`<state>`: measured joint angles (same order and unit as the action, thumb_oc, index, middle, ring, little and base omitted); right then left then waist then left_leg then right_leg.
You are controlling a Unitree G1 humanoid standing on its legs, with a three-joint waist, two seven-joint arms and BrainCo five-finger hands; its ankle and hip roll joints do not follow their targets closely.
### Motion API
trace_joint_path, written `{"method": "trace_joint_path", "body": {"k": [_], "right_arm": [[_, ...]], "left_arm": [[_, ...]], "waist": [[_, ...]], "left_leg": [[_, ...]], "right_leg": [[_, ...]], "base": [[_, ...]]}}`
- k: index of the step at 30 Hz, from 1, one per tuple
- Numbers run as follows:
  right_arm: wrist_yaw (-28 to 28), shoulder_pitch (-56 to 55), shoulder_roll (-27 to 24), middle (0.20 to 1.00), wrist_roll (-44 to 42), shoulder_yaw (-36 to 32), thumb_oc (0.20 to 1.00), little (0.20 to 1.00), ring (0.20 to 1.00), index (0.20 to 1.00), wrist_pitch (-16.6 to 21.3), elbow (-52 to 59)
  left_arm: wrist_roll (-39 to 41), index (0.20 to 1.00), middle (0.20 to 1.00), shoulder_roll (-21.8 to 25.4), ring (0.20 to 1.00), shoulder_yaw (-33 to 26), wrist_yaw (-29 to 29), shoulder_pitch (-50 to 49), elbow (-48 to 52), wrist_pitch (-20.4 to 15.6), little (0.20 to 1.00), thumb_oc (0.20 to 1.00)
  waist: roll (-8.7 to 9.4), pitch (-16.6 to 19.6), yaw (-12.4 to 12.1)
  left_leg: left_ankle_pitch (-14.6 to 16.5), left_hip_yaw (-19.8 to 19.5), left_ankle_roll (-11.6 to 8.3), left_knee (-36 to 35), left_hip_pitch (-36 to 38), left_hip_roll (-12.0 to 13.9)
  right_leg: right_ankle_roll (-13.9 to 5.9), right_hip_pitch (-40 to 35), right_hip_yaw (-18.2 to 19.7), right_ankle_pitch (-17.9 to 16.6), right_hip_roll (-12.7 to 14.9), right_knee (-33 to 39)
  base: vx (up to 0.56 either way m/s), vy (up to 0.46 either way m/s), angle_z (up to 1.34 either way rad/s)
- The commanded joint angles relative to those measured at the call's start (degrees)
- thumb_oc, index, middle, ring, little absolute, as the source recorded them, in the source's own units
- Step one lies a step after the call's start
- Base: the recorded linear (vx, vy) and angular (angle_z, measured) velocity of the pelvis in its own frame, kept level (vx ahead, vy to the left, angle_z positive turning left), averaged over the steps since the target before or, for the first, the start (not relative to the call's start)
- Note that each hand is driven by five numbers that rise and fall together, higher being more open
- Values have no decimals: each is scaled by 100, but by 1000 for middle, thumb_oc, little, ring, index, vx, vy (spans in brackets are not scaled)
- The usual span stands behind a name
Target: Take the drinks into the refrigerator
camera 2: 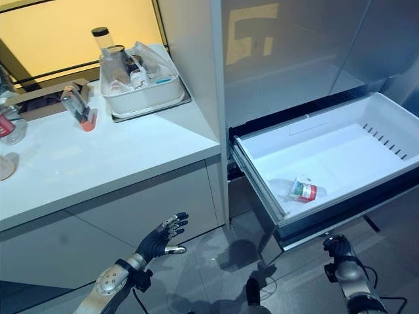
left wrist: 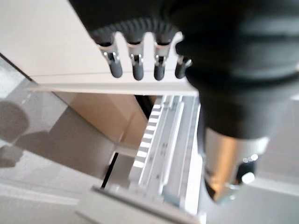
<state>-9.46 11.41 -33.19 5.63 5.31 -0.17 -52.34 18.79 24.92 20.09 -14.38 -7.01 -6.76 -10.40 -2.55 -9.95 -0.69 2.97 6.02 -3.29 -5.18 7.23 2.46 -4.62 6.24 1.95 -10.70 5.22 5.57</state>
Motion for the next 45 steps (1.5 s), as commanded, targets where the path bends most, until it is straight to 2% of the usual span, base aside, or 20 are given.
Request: {"method": "trace_joint_path", "body": {"k": [1, 2, 4, 6, 10, 19, 29, 36, 37, 44, 45], "right_arm": [[-121, 1730, -46, 200, 291, 499, 200, 200, 200, 200, 595, 631], [-136, 2190, -31, 200, 335, 762, 200, 200, 200, 200, 577, 725], [-139, 2226, -30, 200, 331, 780, 200, 200, 200, 200, 579, 705], [-114, 2923, -65, 200, 441, 1149, 200, 200, 200, 200, 577, 883], [-143, 4209, -51, 200, 534, 1741, 200, 200, 200, 200, 548, 539], [-151, 5683, 221, 200, 625, 2302, 200, 200, 200, 200, 426, 662], [-222, 5810, 455, 200, 891, 2288, 200, 200, 200, 200, 336, 1010], [-187, 5153, 479, 200, 908, 2038, 200, 200, 200, 200, 322, 1005], [-191, 5022, 487, 1000, 857, 1977, 1000, 1000, 1000, 1000, 328, 969], [-217, 3891, 457, 1000, 392, 1453, 1000, 1000, 1000, 1000, 402, 824], [-236, 3306, 418, 1000, 242, 1261, 1000, 1000, 1000, 1000, 442, 821]], "left_arm": [[-28, 1000, 1000, 213, 1000, 261, 119, 391, 556, -289, 1000, 1000], [-41, 1000, 1000, 247, 1000, 364, 175, 479, 586, -297, 1000, 1000], [-42, 1000, 1000, 238, 1000, 352, 177, 492, 580, -299, 1000, 1000], [-135, 1000, 1000, 297, 1000, 529, 244, 646, 622, -318, 1000, 1000], [-209, 1000, 1000, 383, 1000, 877, 266, 904, 727, -334, 1000, 1000], [-160, 1000, 1000, 402, 1000, 769, 501, 883, 651, -285, 1000, 1000], [-205, 1000, 1000, 246, 1000, 498, 755, 776, 592, -299, 1000, 1000], [-270, 1000, 1000, 214, 1000, 306, 831, 730, 576, -348, 1000, 1000], [-274, 1000, 1000, 207, 1000, 300, 836, 725, 580, -356, 1000, 1000], [-317, 1000, 1000, 165, 1000, 177, 844, 610, 616, -383, 1000, 1000], [-329, 1000, 1000, 140, 1000, 71, 850, 594, 578, -392, 1000, 1000]], "waist": [[216, -185, -240], [218, -248, -293], [215, -254, -280], [229, -361, -365], [255, -504, -477], [283, -730, -572], [260, -841, -612], [244, -827, -622], [244, -826, -622], [250, -809, -583], [260, -804, -525]], "left_leg": [[-113, -365, 366, 84, -591, -364], [-146, -381, 373, 88, -680, -375], [-149, -383, 373, 91, -692, -375], [-221, -399, 377, 94, -852, -379], [-301, -424, 380, 100, -1053, -392], [-416, -388, 383, 97, -1351, -406], [-433, -429, 397, 91, -1413, -443], [-401, -452, 407, 94, -1369, -489], [-398, -453, 409, 94, -1365, -492], [-371, -464, 417, 95, -1304, -498], [-357, -462, 414, 97, -1279, -498]], "right_leg": [[-213, -471, -257, 607, 4, -241], [-214, -390, -268, 571, 12, -248], [-215, -377, -268, 570, 13, -252], [-213, -219, -275, 515, 19, -262], [-214, -30, -272, 423, 16, -261], [-208, 290, -240, 295, 4, -254], [-217, 333, -256, 258, 56, -232], [-244, 291, -292, 261, 121, -238], [-246, 288, -296, 261, 129, -238], [-251, 250, -316, 290, 146, -260], [-250, 232, -305, 310, 140, -273]], "base": [[-70, 11, 1], [-56, 5, 1], [-50, 3, 1], [-82, 9, 3], [-56, 14, 4], [-32, 16, 1], [-7, 8, 2], [-6, 11, 2], [-7, 16, 8], [-6, 7, 7], [0, 0, 0]]}}
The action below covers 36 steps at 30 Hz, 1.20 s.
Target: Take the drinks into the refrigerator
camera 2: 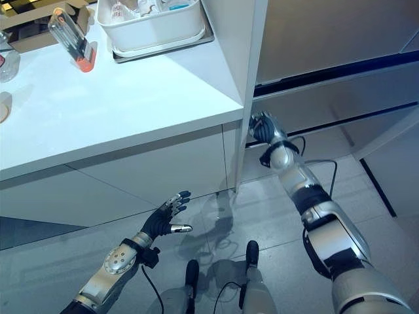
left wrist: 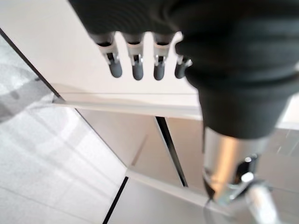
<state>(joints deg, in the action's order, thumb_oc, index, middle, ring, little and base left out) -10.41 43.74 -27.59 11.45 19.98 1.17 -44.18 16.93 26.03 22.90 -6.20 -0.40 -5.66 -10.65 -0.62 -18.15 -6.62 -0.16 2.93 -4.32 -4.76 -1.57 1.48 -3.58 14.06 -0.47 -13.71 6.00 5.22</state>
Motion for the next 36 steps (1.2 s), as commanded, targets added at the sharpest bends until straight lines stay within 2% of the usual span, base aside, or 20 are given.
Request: {"method": "trace_joint_path", "body": {"k": [1, 5, 10, 15, 18, 19, 20, 24, 25, 26, 31, 34, 36], "right_arm": [[-140, 44, -144, 1000, -338, -217, 1000, 1000, 1000, 1000, 306, 23], [-134, -1282, 145, 1000, -645, -682, 1000, 1000, 1000, 1000, 375, -287], [60, -2178, 588, 1000, -1089, -946, 1000, 1000, 1000, 1000, 437, -1414], [302, -2592, 1022, 1000, -1348, -985, 1000, 1000, 1000, 1000, 413, -2500], [318, -2736, 1178, 1000, -1455, -1072, 1000, 1000, 1000, 1000, 398, -2849], [318, -2734, 1174, 1000, -1456, -1072, 1000, 1000, 1000, 1000, 400, -2852], [313, -2828, 1264, 1000, -1561, -1096, 1000, 1000, 1000, 1000, 414, -2911], [293, -2990, 1418, 1000, -1580, -1046, 1000, 1000, 1000, 1000, 417, -3045], [293, -2989, 1418, 1000, -1580, -1046, 1000, 1000, 1000, 1000, 417, -3045], [311, -3044, 1495, 1000, -1533, -948, 1000, 1000, 1000, 1000, 409, -3076], [317, -3166, 1592, 1000, -1339, -780, 1000, 1000, 1000, 1000, 379, -3216], [320, -3232, 1621, 1000, -1371, -772, 1000, 1000, 1000, 1000, 375, -3182], [419, -3324, 1706, 1000, -1389, -758, 1000, 1000, 1000, 1000, 342, -3324]], "left_arm": [[-143, 1000, 1000, 34, 1000, -202, 31, -77, 469, -368, 1000, 1000], [-88, 1000, 1000, 1, 1000, -385, -34, -160, 415, -392, 1000, 1000], [71, 1000, 1000, -158, 1000, -507, -79, -268, 52, -363, 1000, 1000], [-106, 1000, 1000, -604, 1000, -622, 114, -228, -1151, -285, 1000, 1000], [-131, 1000, 1000, -964, 1000, -815, 328, -155, -2185, -203, 1000, 1000], [-133, 1000, 1000, -971, 1000, -813, 329, -144, -2202, -214, 1000, 1000], [-134, 1000, 1000, -1222, 1000, -992, 510, -29, -3041, -140, 1000, 1000], [-278, 1000, 1000, -1549, 1000, -1319, 830, 230, -4436, -69, 1000, 1000], [-278, 1000, 1000, -1549, 1000, -1319, 830, 231, -4436, -70, 1000, 1000], [-168, 1000, 1000, -1678, 1000, -1518, 896, 343, -5028, -23, 1000, 1000], [-498, 1000, 1000, -1847, 1000, -1710, 1041, 493, -6045, 58, 1000, 1000], [-310, 1000, 1000, -1882, 1000, -1845, 953, 497, -6120, 136, 1000, 1000], [-642, 1000, 1000, -1928, 1000, -1924, 932, 544, -6716, 265, 1000, 1000]], "waist": [[70, 25, 62], [92, 72, 186], [134, 191, 293], [144, 321, 359], [154, 414, 384], [150, 408, 384], [152, 464, 413], [149, 591, 450], [149, 590, 451], [155, 661, 460], [163, 841, 464], [170, 887, 470], [177, 1001, 479]], "left_leg": [[-43, -155, 518, 54, -393, -400], [-9, -139, 507, 59, -282, -374], [27, -127, 480, 67, -155, -334], [58, -117, 458, 82, -41, -295], [82, -101, 442, 84, 48, -272], [83, -101, 442, 84, 53, -271], [81, -98, 432, 87, 102, -252], [110, -108, 414, 86, 240, -219], [111, -109, 414, 86, 241, -219], [125, -115, 403, 82, 304, -204], [176, -131, 369, 50, 483, -169], [183, -144, 357, 46, 525, -152], [205, -150, 341, 32, 617, -127]], "right_leg": [[-355, -555, -66, 615, 62, -239], [-344, -641, -65, 663, 38, -260], [-323, -779, -71, 707, -4, -209], [-295, -898, -84, 767, -41, -209], [-280, -979, -77, 793, -67, -194], [-279, -985, -78, 793, -67, -192], [-261, -1037, -76, 824, -97, -197], [-234, -1173, -105, 890, -124, -205], [-234, -1174, -105, 890, -124, -205], [-218, -1243, -116, 920, -139, -209], [-182, -1458, -152, 992, -176, -173], [-171, -1512, -172, 1017, -188, -176], [-162, -1617, -202, 1068, -201, -173]], "base": [[0, 0, 0], [4, -3, -1], [22, -22, 0], [40, -36, -1], [51, -31, -2], [47, -41, 1], [58, -32, 2], [66, -32, 1], [77, -30, -1], [85, -34, 1], [77, -27, 3], [63, -36, 6], [79, -22, 5]]}}
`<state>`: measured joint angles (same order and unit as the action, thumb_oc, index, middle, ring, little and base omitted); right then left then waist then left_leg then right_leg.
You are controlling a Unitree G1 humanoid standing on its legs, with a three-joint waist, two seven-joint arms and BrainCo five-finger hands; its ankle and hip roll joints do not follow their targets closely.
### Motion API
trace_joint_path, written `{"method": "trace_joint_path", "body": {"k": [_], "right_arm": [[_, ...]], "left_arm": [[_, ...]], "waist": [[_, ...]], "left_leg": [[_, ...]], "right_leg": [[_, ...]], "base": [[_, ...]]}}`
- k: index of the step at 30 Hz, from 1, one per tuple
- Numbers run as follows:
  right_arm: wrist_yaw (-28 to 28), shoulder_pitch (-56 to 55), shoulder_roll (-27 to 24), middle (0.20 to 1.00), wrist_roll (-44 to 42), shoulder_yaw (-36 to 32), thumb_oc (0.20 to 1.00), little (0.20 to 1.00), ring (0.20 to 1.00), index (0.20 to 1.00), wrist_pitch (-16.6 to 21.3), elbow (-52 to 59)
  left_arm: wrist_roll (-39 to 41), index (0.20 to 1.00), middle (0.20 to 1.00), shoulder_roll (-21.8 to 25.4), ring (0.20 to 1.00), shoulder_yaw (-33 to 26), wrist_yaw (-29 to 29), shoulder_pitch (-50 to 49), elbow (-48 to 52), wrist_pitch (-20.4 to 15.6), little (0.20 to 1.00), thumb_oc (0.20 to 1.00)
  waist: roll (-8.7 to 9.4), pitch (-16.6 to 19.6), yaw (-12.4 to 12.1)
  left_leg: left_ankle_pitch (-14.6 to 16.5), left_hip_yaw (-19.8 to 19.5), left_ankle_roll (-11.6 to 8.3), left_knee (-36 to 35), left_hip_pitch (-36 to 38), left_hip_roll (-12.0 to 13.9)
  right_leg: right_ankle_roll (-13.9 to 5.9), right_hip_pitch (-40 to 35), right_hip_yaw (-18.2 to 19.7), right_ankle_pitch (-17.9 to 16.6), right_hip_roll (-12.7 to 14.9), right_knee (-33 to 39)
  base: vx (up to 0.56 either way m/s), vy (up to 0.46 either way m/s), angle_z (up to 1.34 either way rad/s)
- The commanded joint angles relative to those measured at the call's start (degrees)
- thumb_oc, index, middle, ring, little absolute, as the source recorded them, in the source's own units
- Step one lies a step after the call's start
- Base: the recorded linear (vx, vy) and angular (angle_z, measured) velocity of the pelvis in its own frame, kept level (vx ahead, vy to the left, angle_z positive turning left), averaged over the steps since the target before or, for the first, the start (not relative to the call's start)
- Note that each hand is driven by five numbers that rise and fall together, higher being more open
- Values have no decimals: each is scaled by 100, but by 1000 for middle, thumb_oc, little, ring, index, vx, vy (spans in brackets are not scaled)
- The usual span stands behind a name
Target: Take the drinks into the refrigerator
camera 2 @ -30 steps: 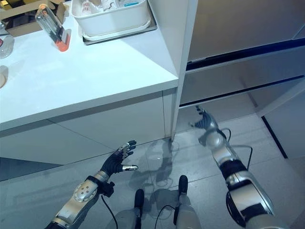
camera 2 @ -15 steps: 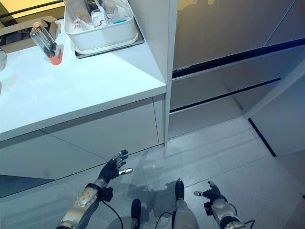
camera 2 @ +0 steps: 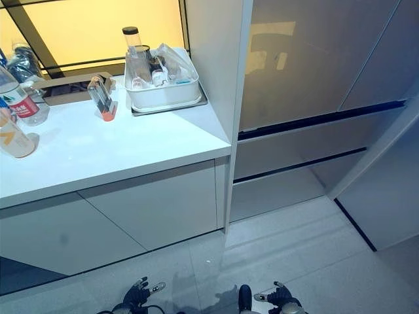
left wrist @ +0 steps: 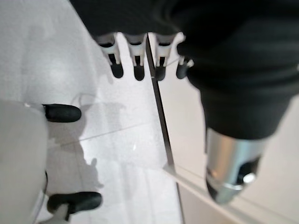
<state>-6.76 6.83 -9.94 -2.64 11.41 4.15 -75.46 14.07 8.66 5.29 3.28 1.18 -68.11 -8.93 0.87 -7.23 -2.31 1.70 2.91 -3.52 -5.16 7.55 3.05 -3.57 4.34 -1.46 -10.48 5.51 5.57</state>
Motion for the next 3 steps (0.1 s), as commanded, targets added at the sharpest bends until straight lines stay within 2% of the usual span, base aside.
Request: {"method": "trace_joint_path", "body": {"k": [1, 3], "right_arm": [[54, 367, -59, 1000, 20, 101, 1000, 1000, 1000, 1000, 44, -196], [128, 247, 25, 1000, -14, 68, 1000, 1000, 1000, 1000, 18, -317]], "left_arm": [[-357, 1000, 1000, -191, 1000, -165, -16, 386, -472, 92, 1000, 1000], [-376, 1000, 1000, -251, 1000, -375, -6, 336, -847, 249, 1000, 1000]], "waist": [[28, -91, 50], [34, 43, 50]], "left_leg": [[20, -148, 261, 72, -293, -284], [55, -145, 253, 62, -193, -281]], "right_leg": [[-162, -647, -103, 745, -151, -207], [-139, -743, -121, 799, -175, -222]], "base": [[86, -14, 7], [108, -17, 2]]}}
